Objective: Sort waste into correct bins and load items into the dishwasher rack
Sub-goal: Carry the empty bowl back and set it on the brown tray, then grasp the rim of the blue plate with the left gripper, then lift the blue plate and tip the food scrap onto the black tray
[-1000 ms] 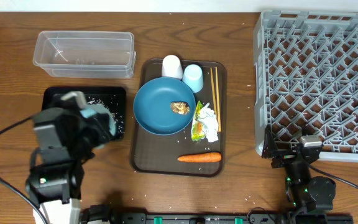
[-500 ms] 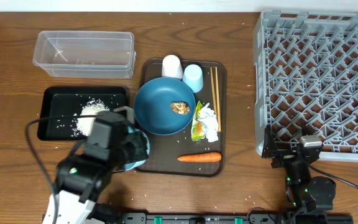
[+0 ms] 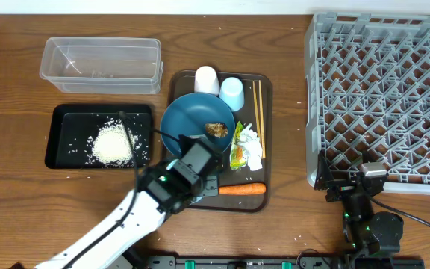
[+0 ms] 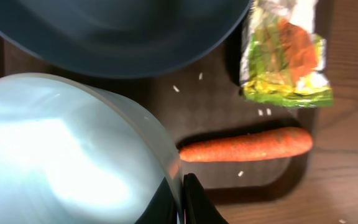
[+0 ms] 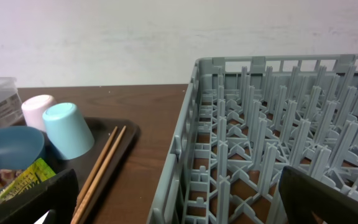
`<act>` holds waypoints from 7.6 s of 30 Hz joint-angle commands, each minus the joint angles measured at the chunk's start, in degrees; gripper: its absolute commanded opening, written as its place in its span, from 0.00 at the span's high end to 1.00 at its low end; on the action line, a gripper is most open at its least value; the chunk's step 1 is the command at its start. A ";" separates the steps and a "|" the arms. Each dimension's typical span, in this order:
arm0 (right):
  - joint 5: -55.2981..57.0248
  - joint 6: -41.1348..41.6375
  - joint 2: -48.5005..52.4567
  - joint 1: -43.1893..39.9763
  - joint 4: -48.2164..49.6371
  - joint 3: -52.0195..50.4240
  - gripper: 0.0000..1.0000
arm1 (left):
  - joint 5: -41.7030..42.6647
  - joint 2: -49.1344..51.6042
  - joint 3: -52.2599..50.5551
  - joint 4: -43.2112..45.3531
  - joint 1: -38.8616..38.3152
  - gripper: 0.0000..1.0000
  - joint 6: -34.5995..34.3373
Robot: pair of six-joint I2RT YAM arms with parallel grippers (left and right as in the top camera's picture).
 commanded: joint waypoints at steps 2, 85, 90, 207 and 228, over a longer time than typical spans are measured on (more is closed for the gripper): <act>0.22 -0.35 0.04 -0.59 -0.20 -0.09 0.01 | -4.15 3.52 -0.44 -0.22 -0.57 0.94 -2.34; 0.20 -0.35 0.04 -0.59 -0.20 -0.09 0.01 | -0.81 36.83 22.12 -1.40 8.46 0.08 41.35; 0.20 -0.35 0.04 -0.59 -0.20 -0.09 0.01 | -0.79 36.87 22.08 -0.68 8.46 0.41 41.35; 0.37 -0.35 0.04 -0.59 -0.20 -0.09 0.01 | 89.94 22.62 17.46 6.64 78.93 0.94 37.92; 0.37 -0.35 0.04 -0.59 -0.20 -0.09 0.01 | 66.05 7.50 17.46 1.07 63.12 0.94 38.14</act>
